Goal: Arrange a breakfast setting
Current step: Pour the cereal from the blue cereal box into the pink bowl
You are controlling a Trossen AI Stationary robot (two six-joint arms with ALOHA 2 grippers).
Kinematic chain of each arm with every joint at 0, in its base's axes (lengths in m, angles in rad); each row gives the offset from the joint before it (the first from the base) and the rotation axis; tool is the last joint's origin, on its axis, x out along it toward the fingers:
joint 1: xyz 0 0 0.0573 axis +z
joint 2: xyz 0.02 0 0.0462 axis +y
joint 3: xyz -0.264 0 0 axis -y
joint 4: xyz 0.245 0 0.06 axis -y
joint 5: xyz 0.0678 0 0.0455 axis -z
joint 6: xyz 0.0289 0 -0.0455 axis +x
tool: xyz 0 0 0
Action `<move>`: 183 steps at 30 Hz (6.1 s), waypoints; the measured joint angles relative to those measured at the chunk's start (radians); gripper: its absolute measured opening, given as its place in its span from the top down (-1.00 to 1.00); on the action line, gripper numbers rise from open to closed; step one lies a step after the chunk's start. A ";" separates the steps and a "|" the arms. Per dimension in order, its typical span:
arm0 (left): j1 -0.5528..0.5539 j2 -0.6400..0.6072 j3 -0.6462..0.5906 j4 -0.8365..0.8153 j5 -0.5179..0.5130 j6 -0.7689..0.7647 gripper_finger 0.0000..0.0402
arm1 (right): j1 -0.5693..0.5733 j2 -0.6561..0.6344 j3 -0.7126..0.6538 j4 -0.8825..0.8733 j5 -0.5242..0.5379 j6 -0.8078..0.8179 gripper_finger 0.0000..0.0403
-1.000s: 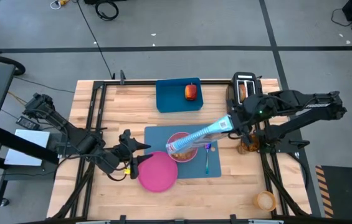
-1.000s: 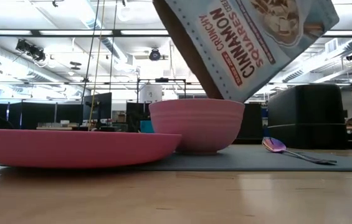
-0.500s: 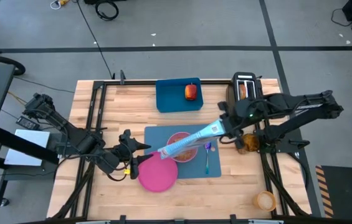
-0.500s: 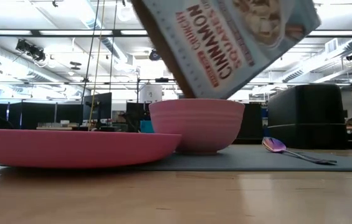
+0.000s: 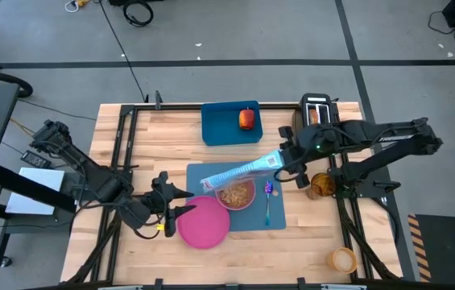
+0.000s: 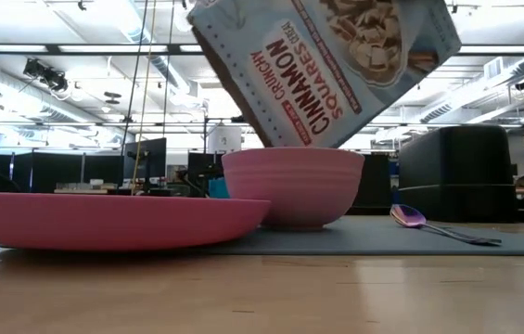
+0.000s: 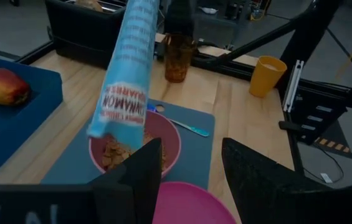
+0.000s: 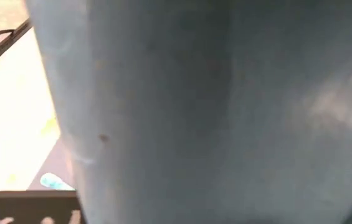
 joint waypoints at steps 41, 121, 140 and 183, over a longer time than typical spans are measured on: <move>-0.114 0.272 0.000 0.436 -0.136 0.237 0.12 | 0.051 -0.476 -0.484 0.366 0.019 0.282 0.37; 0.577 0.803 0.273 1.485 0.657 0.660 -0.51 | 0.037 -0.504 -1.199 2.189 -0.045 0.211 0.37; 0.603 0.836 0.431 1.493 0.711 0.626 0.11 | 0.037 -0.414 -1.197 2.218 0.025 0.172 0.28; 0.204 -0.147 0.358 -0.393 0.854 0.660 0.97 | 0.480 0.145 -0.492 1.283 0.616 0.212 -0.72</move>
